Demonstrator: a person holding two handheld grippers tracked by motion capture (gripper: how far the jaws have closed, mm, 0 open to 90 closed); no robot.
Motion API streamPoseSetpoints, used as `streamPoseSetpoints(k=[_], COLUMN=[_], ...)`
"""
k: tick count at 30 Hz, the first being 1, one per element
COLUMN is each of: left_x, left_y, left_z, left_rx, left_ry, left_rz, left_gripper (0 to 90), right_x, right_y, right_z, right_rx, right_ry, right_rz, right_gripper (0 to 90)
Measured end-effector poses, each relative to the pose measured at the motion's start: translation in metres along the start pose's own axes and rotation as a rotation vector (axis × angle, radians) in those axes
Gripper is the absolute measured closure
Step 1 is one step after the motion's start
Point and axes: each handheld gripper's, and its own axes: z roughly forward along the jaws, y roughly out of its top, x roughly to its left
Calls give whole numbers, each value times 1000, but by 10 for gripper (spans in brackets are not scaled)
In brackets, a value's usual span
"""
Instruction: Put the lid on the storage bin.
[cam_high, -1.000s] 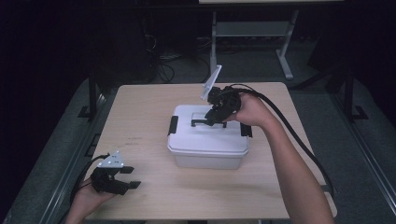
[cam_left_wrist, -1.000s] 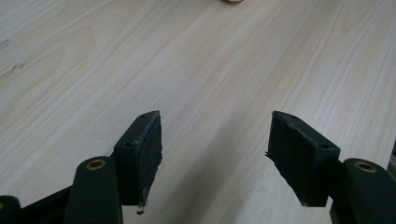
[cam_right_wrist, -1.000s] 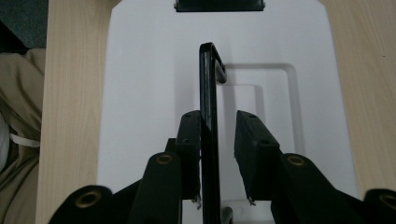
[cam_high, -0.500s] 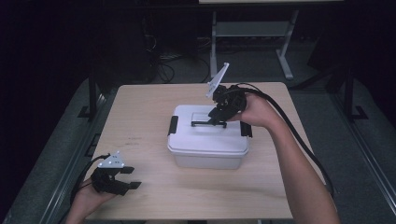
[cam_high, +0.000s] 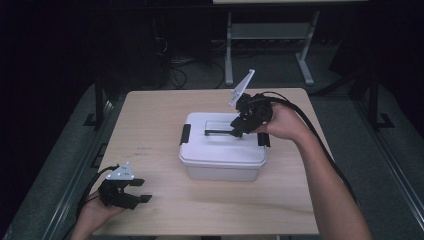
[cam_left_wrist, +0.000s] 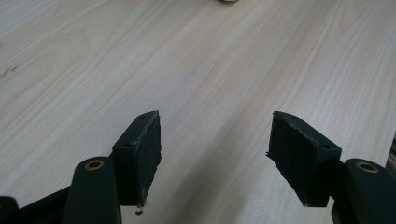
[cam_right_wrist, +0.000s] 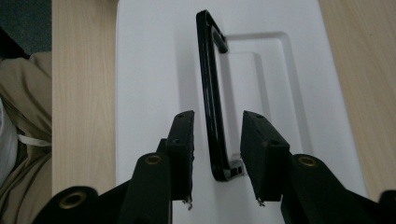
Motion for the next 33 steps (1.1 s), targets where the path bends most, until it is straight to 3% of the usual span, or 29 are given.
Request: streamPoseSetpoints(k=[11, 33], left_x=[0, 0], left_y=[0, 0], left_z=[1, 0], left_rx=[7, 7], left_ry=[-3, 6], left_rz=[1, 6], left_gripper=[336, 330], right_x=[5, 20], right_y=[-15, -19], right_z=[-11, -23], right_rx=[-12, 7], right_ry=[-18, -34], right_rz=[27, 28], right_gripper=[621, 589])
